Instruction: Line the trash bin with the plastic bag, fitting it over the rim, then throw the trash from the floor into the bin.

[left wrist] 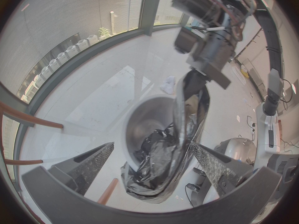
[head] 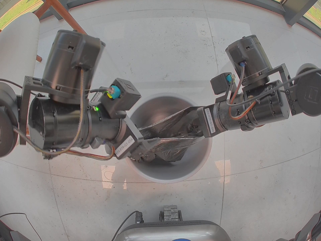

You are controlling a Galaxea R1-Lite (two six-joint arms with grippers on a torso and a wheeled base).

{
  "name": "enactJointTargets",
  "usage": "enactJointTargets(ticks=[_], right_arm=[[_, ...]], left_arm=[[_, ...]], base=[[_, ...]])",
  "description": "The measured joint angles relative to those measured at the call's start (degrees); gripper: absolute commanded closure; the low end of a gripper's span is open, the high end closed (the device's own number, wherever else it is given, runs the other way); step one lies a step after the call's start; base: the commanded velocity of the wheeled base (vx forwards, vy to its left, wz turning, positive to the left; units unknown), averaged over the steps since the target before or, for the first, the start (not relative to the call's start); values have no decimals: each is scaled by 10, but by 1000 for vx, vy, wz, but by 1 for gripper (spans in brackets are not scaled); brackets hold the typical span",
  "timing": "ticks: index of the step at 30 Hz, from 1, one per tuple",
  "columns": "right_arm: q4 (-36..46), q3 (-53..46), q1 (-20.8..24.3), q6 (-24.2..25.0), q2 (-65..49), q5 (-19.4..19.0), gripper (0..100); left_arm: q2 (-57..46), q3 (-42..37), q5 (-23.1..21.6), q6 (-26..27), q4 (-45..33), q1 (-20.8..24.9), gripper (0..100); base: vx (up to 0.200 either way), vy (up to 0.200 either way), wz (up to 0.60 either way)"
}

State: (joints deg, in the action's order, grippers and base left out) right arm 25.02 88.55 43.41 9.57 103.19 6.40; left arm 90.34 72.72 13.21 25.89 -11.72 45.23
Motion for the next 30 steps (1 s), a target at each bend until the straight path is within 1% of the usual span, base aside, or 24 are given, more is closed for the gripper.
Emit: enactJointTargets(ticks=[5, 12, 18, 22, 23, 30], right_arm=[[0, 0, 2, 0, 0, 0, 100], [0, 1, 0, -1, 0, 0, 100], [0, 3, -2, -1, 0, 0, 100], [0, 3, -3, 0, -1, 0, 100], [0, 2, -3, 0, -1, 0, 100], [0, -1, -3, -1, -5, 0, 100]], left_arm=[[6, 22, -2, -1, 0, -20, 0], [17, 51, -1, -24, -2, -25, 0], [23, 43, -2, -27, -4, -25, 0], [23, 32, -14, -39, -6, -24, 0], [23, 29, -18, -44, -5, -24, 100], [25, 23, -20, -49, -1, -25, 100]], base=[[0, 0, 0], [0, 0, 0], [0, 0, 0], [0, 0, 0], [0, 0, 0], [0, 0, 0]])
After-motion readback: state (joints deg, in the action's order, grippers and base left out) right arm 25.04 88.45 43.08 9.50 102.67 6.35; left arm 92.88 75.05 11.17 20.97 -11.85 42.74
